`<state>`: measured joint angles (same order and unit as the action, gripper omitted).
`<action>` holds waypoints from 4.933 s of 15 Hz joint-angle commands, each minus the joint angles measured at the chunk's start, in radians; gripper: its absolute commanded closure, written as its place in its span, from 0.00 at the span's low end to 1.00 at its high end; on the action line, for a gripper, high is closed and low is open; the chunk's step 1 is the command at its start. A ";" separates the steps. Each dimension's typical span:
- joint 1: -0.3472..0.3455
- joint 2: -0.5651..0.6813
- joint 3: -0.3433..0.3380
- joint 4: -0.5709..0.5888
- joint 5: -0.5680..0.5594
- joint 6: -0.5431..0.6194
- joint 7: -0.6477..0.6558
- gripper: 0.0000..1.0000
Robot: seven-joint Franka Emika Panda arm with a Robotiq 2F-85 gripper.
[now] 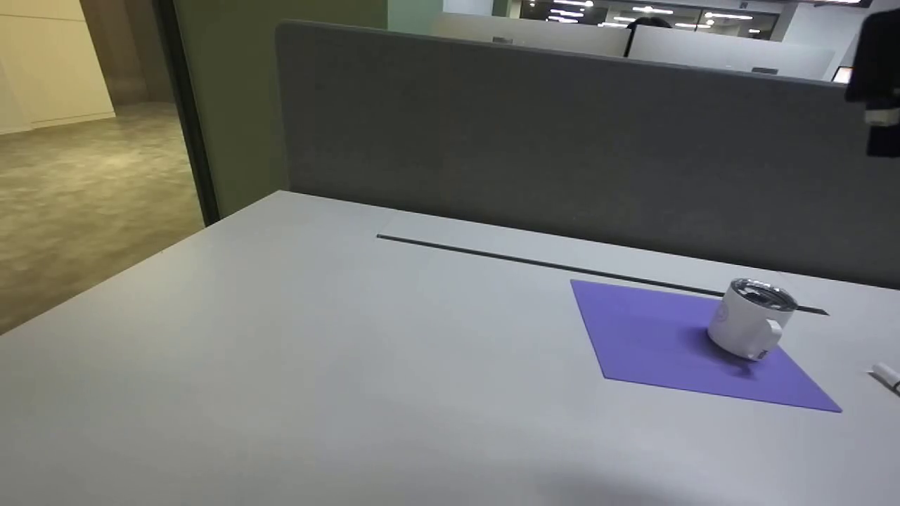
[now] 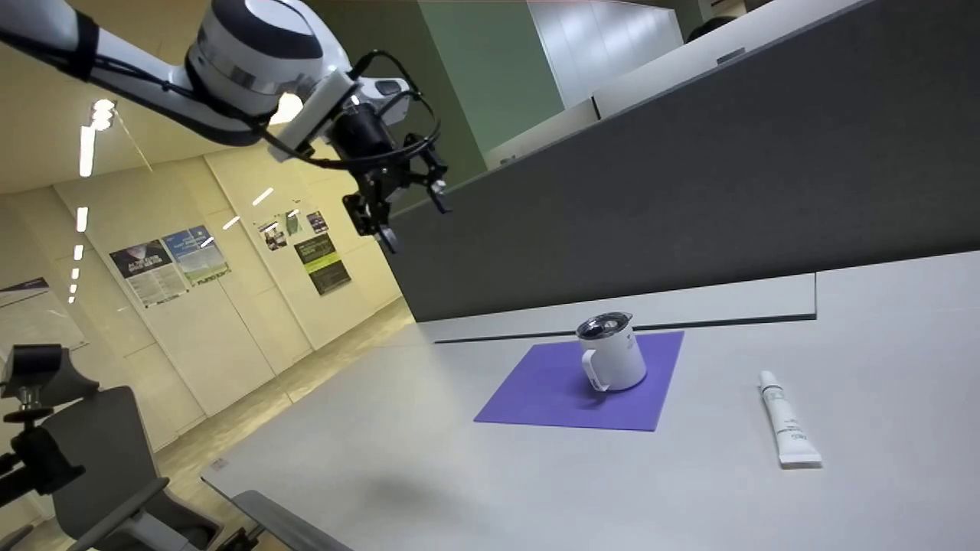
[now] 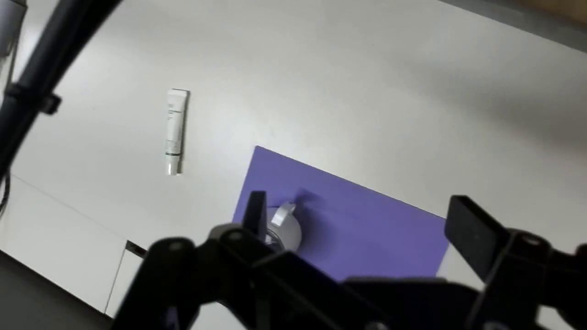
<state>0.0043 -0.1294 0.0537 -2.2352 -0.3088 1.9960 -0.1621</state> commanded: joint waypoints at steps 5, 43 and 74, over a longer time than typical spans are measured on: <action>-0.046 0.188 -0.075 0.163 -0.125 -0.016 -0.129 0.00; -0.082 0.717 -0.099 0.511 -0.002 0.242 -0.200 1.00; -0.129 0.817 -0.055 0.494 0.128 0.406 -0.220 1.00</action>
<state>-0.1116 0.6851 -0.0068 -1.7377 -0.1930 2.4029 -0.3772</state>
